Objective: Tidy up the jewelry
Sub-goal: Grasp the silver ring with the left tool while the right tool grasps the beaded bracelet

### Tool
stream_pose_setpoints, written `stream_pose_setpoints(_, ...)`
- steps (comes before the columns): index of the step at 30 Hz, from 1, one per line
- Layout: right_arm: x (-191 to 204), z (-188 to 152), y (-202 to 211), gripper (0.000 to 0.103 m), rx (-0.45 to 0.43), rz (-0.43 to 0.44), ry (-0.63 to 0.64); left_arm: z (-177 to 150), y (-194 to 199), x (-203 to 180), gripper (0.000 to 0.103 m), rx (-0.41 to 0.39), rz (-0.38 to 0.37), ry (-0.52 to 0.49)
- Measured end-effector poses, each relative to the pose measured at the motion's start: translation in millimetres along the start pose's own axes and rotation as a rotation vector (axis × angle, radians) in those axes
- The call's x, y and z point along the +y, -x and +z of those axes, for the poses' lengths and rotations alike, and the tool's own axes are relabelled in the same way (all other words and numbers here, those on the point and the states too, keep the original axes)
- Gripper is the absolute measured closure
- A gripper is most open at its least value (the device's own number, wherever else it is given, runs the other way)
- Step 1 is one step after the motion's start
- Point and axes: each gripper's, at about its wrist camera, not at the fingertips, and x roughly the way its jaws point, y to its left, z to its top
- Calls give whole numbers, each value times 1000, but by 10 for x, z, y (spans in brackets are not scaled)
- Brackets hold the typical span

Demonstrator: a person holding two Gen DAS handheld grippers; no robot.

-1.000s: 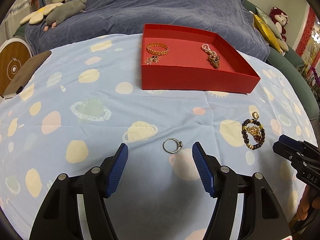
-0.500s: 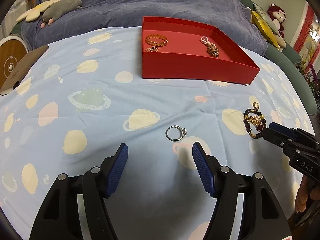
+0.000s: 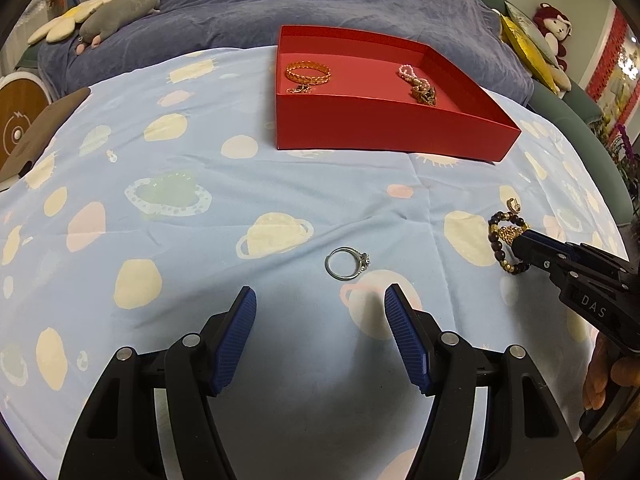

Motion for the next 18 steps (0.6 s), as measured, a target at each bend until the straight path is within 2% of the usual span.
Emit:
stream_pose_setpoints(2, -11, 2, 17, 95, -5, 1, -2, 8, -11, -19, 39, -3, 2, -6)
stream_pose_setpoints(18, -312, 82, 425, 95, -94, 23, -96, 70, -89, -112, 39, -28, 16, -29)
